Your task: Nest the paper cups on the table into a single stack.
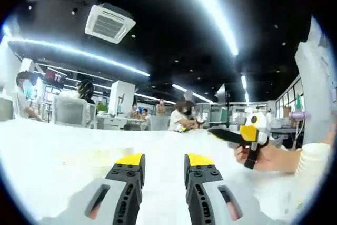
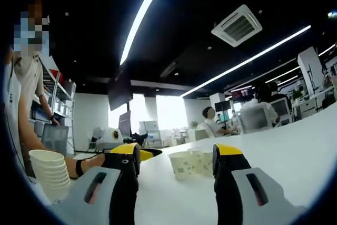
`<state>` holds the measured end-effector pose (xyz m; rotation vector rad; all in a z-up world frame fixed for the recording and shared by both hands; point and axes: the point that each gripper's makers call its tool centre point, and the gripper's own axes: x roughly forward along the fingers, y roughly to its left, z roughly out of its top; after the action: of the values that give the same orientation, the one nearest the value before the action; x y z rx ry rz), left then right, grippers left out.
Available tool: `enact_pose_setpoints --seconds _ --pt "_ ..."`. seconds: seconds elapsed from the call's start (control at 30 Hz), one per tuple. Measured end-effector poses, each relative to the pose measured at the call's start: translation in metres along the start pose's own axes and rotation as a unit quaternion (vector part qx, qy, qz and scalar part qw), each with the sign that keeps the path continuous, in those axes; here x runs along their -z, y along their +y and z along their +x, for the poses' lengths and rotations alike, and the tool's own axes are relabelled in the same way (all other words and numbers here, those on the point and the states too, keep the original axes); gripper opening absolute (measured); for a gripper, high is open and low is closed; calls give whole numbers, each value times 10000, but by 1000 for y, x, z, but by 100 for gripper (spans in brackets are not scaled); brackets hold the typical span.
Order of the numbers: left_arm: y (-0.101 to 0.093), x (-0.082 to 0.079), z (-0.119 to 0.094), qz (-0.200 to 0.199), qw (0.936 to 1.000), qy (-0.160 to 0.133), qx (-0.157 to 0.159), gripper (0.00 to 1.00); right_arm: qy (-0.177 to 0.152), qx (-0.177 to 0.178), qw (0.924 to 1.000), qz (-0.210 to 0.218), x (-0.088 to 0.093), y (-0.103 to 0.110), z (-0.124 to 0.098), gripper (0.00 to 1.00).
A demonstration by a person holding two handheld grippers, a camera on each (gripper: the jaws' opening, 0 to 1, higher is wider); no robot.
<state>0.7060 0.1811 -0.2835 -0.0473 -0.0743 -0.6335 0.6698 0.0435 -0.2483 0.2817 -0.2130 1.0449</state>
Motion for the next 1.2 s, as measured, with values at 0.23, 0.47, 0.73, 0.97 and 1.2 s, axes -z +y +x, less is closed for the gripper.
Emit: enact_pose_setpoints --seconds 0.23,0.47,0.73,0.97,1.2 --pt "22 11 6 943 9930 348 -615 52 55 -44 10000 12 10 0 2 55" --pt "55 23 5 400 9913 552 -1126 69 111 -155 9997 -122 15 0 5 54" --pt "88 38 13 58 9878 789 -1342 63 -36 -137 9997 -184 7 -9 2 53" --pt "95 45 29 221 9849 998 -1398 64 -88 -91 9998 -156 4 -9 -1 52" --pt "93 50 44 276 9842 1121 -1345 65 -87 -30 9997 -211 3 -12 -4 52"
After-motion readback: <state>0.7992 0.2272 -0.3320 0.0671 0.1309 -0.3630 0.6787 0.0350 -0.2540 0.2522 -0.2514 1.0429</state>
